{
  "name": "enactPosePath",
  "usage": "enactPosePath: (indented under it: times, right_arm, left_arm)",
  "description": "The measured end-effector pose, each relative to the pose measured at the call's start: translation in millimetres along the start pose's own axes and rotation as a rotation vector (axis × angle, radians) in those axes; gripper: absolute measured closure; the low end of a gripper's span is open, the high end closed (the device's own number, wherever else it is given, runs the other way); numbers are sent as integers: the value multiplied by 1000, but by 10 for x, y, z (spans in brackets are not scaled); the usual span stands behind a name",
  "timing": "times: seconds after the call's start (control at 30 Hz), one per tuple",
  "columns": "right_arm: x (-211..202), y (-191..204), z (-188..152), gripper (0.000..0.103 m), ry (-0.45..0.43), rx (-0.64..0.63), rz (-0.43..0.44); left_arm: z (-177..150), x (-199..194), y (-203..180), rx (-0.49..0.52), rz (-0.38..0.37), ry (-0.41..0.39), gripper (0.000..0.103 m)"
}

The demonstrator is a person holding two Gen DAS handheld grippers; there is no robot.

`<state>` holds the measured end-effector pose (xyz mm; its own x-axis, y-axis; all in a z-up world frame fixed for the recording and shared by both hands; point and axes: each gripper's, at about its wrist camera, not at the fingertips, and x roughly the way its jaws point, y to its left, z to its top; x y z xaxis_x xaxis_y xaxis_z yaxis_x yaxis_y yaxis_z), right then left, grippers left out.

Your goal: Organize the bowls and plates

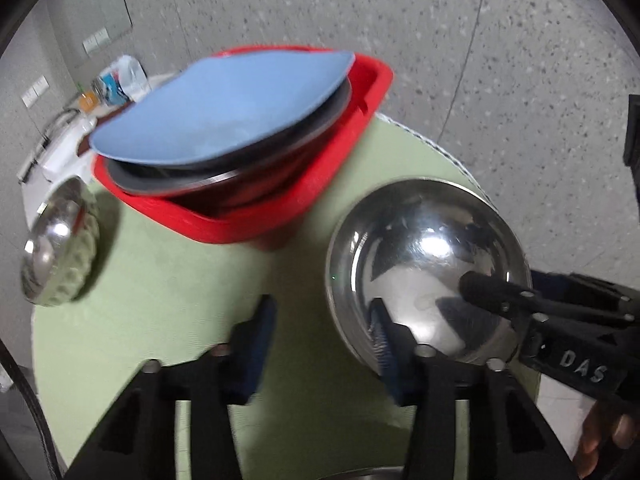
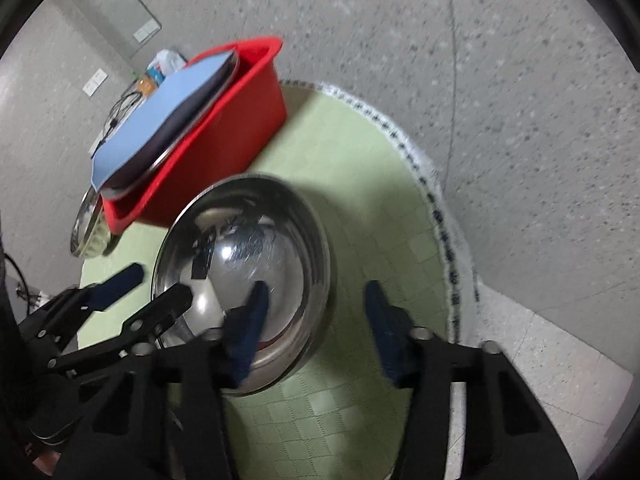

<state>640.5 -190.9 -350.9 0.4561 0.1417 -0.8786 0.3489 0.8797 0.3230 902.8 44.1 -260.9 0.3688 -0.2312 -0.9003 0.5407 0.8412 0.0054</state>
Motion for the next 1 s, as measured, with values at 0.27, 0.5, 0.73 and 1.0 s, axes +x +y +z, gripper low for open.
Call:
enactPosePath:
  times: [0.27,0.5,0.73,1.0]
  right_arm:
    - [12,13,-17,83,17,6,28]
    - [-510,264,-53,83,-73,2,44]
    - [-897,1027,11,83,-152,-54,51]
    - [-567,2231,262,83,-156,-180,96]
  left_arm:
    - [30,24,78,7,-55,7,89]
    - [-43,-586,312,12,-148,-104,89]
    - [-138,-1211,1084,-35,-179,-210,89]
    - [-301,-1541,2395,-165,-108,-248,89]
